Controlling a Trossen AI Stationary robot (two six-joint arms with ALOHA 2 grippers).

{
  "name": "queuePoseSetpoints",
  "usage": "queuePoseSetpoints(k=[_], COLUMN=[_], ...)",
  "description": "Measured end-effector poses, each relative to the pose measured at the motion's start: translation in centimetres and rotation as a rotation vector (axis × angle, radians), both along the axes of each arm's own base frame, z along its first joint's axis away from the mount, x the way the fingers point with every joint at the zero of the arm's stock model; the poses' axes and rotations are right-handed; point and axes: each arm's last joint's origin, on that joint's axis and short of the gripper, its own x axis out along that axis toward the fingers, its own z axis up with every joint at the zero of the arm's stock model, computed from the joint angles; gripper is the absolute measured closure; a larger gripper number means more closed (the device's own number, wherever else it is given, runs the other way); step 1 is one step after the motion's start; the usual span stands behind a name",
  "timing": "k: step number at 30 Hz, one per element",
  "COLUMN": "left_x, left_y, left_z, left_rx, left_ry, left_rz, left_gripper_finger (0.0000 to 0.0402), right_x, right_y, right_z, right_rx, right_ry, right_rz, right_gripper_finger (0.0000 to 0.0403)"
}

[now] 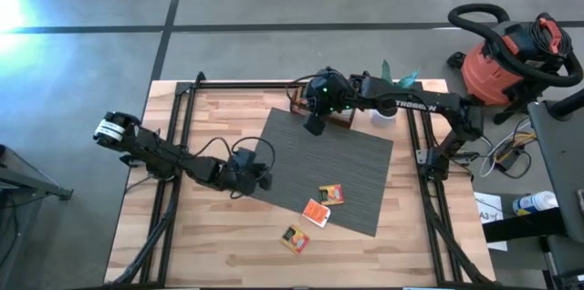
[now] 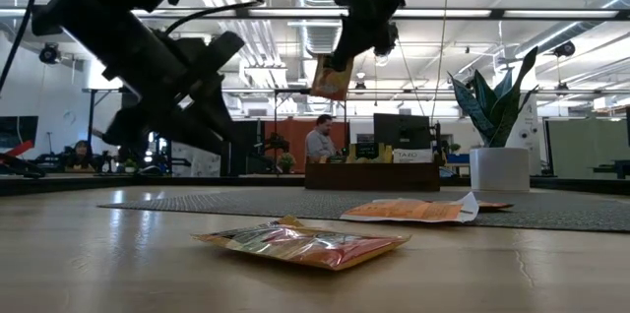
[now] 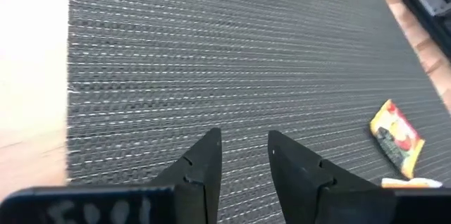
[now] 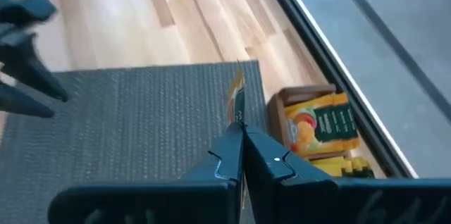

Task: Pick & Place Tea
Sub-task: Put the orange tea bag into the left section of the wooden organizer

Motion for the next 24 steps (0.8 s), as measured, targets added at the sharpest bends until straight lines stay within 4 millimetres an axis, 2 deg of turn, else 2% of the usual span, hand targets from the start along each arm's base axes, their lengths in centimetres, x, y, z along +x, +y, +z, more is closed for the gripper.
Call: queuePoseSetpoints(k=[7,13,18,24], left_x=[0.3,0.4,0.6,1.3], left_y=[-0.5,-1.4,-2.1,-3.6], left_z=[0.2,-1.1,-2.5,-2.7], left_rx=[-0.026,-0.062,-0.110,-0.156], left_ry=[-0.058,-0.038,-0.026,-0.062], left_rz=[-0.006,0.005,0.043,0.034], left_gripper_finger=[0.0291,0.0291,0.0291,0.0291], right_x=[0.4,-0.1,-0.5,-0.6], right_y=[-3.1,-5.2,-6.9,-8.4], right_z=[-2.6,-2.8,-3.4,-4.3], right_rx=[0.011,-0.016,0.030,0.022], right_ry=[0.075,0.074,0.061,0.076], right_rz=[-0.011,-0.030,-0.009,0.012], right_gripper_finger=[0.0394,0.0394,0.0394,0.0394])
